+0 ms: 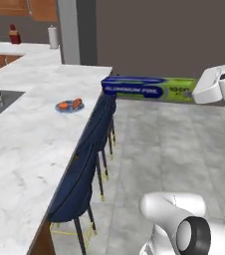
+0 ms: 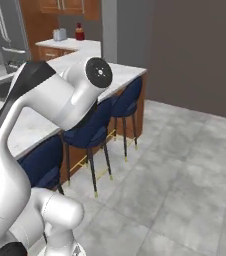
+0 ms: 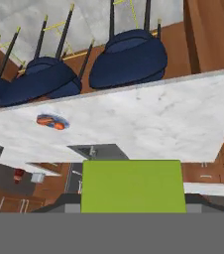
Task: Retrieve the tupperware and aluminum foil from the cabinet and place them on the dining counter near the plate with squash and sweet potato to prepare for storing leftovers.
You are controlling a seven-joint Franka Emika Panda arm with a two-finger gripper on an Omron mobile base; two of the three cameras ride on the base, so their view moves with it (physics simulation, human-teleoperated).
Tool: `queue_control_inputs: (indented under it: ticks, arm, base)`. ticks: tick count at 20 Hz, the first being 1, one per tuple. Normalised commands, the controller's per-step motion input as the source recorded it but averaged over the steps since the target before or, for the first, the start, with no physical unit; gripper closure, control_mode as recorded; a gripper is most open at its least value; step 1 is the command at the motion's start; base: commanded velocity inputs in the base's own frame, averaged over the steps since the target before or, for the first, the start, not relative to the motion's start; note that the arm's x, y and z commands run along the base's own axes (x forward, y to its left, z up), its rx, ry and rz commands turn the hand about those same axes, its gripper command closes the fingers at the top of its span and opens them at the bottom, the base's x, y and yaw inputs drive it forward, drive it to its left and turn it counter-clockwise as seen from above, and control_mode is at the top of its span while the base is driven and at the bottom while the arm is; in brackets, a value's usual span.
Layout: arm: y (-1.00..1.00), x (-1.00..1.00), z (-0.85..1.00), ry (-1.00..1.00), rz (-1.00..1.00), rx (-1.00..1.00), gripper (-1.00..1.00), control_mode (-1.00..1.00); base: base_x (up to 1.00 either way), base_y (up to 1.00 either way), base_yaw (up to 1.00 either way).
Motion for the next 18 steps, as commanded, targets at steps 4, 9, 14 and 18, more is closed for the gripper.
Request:
queue_control_inputs:
  ticks: [4,9,14,18]
  arm:
    - [0.0,0.0,0.0,0.0,0.0,0.0,1.0,1.0]
    - [0.0,0.0,0.0,0.0,0.0,0.0,1.0,1.0]
    - [0.0,0.0,0.0,0.0,0.0,0.0,1.0,1.0]
    - [0.0,0.0,0.0,0.0,0.0,0.0,1.0,1.0]
  base:
    - [0.88,-0.84,0.55]
    - [0.85,-0.83,0.55]
    - [0.85,-0.78,0.57]
    - [0.84,-0.77,0.57]
